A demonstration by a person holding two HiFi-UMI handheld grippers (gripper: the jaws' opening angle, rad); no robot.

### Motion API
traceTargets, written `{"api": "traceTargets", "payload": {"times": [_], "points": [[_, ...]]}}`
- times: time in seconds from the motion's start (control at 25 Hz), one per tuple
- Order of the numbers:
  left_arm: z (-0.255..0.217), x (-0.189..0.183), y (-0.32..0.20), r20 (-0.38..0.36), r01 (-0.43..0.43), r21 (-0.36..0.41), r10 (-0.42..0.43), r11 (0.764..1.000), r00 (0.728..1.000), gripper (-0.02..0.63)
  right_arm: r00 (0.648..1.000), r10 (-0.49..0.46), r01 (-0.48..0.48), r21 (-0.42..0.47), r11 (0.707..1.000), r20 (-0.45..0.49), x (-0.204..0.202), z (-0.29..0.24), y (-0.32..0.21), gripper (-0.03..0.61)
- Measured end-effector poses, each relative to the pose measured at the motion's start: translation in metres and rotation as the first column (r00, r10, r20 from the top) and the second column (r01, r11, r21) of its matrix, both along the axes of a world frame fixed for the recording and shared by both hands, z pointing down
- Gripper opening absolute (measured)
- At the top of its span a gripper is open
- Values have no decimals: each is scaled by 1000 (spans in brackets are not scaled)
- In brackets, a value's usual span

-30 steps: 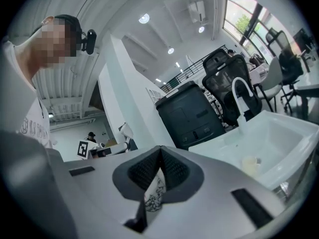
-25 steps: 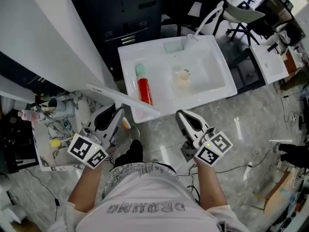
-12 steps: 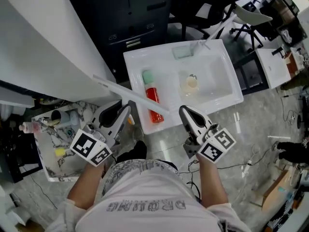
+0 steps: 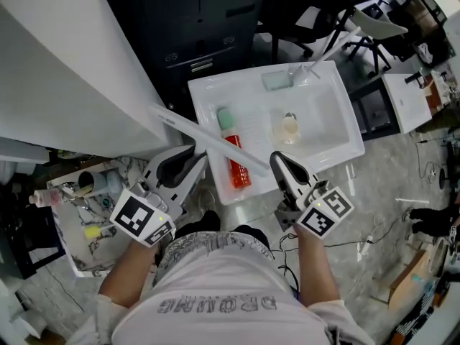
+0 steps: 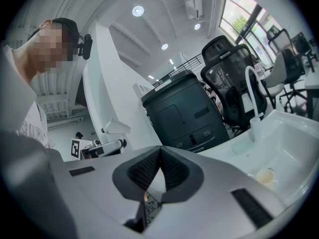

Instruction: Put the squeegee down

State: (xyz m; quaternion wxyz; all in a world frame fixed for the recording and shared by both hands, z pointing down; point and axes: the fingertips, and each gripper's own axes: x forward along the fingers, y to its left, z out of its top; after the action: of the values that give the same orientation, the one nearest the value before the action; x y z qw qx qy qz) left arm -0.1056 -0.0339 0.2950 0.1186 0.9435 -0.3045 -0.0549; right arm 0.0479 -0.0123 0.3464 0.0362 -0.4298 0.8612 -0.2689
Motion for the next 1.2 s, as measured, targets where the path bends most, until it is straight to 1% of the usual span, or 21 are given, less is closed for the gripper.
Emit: {"api": "traceTargets", "payload": {"times": [0.36, 0.6, 0.72, 1.0, 1.2], "points": [[12, 3, -12, 15, 8, -39, -8, 999, 1000, 84, 1000, 20, -20, -15, 1000, 8, 11, 7, -14, 8], [19, 5, -28, 34, 38, -54, -37, 998, 999, 84, 1000, -3, 3, -24, 1000, 15, 15, 13, -32, 8], [26, 7, -40, 57, 66, -60, -63, 996, 996, 84, 999, -25, 26, -29, 999, 23, 20, 17, -44, 8], [61, 15, -71, 128, 134, -114, -119, 984, 985, 84, 996, -76, 78, -59, 995, 39, 35, 33, -81, 8], [78, 23, -99, 156, 163, -140, -141, 977, 978, 84, 995, -88, 93, -94, 991, 54, 51, 46, -109, 8]]}}
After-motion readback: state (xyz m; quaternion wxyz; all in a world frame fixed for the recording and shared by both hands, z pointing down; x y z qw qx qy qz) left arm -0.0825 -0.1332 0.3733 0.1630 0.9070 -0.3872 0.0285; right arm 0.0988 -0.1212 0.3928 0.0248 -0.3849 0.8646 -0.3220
